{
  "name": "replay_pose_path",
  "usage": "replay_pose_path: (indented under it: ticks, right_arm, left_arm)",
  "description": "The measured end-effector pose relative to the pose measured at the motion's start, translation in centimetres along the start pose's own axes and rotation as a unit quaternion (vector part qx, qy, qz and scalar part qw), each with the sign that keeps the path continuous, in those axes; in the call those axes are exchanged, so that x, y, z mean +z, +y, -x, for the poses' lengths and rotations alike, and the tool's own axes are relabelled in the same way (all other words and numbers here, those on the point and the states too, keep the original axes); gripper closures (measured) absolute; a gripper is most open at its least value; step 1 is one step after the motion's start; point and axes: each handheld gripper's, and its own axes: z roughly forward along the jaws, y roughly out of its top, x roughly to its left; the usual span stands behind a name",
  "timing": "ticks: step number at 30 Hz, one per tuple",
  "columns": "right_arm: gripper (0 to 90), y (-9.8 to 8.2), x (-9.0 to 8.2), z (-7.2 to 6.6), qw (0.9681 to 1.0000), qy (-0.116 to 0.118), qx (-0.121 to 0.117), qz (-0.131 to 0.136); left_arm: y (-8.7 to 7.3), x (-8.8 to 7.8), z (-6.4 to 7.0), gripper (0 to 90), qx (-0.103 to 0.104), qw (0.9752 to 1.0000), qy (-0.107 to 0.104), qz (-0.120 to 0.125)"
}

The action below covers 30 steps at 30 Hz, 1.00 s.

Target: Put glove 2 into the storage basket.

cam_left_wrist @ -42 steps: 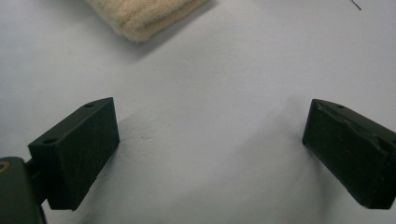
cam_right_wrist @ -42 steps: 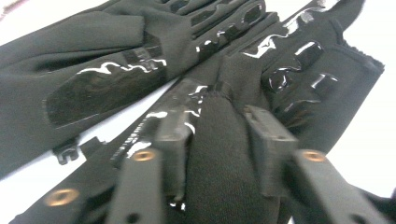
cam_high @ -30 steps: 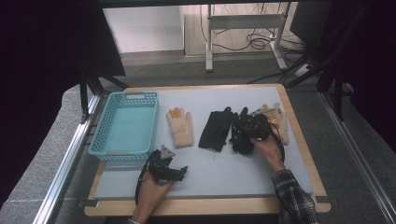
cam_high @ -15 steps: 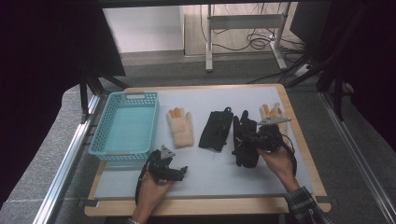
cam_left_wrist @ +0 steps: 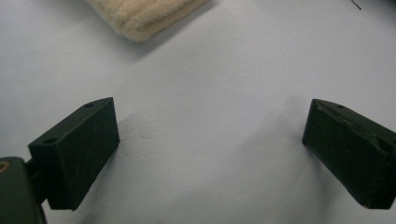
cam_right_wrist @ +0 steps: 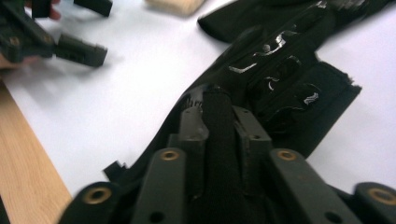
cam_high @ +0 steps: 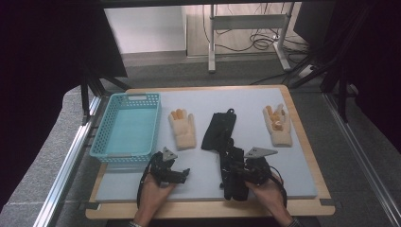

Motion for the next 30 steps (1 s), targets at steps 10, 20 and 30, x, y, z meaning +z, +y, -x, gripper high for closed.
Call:
replay_pose_path:
  ticks: [10,20,30]
  right_arm:
    - [47.2,1.1,-0.9,2.0,0.9996,-0.01,0.005,0.027]
    - [61.0,3.2,-0.1,4.6,0.9989,-0.029,0.01,0.035]
    - [67.7,6.8,3.9,8.2,0.9973,-0.057,0.037,0.026]
  left_arm:
    - [0.0,0.0,0.0,4.1,0.0,1.0,0.0,0.0]
    - [0.0,0.0,0.0,4.1,0.0,1.0,0.0,0.0]
    - [0.0,0.0,0.0,4.1,0.0,1.0,0.0,-0.001]
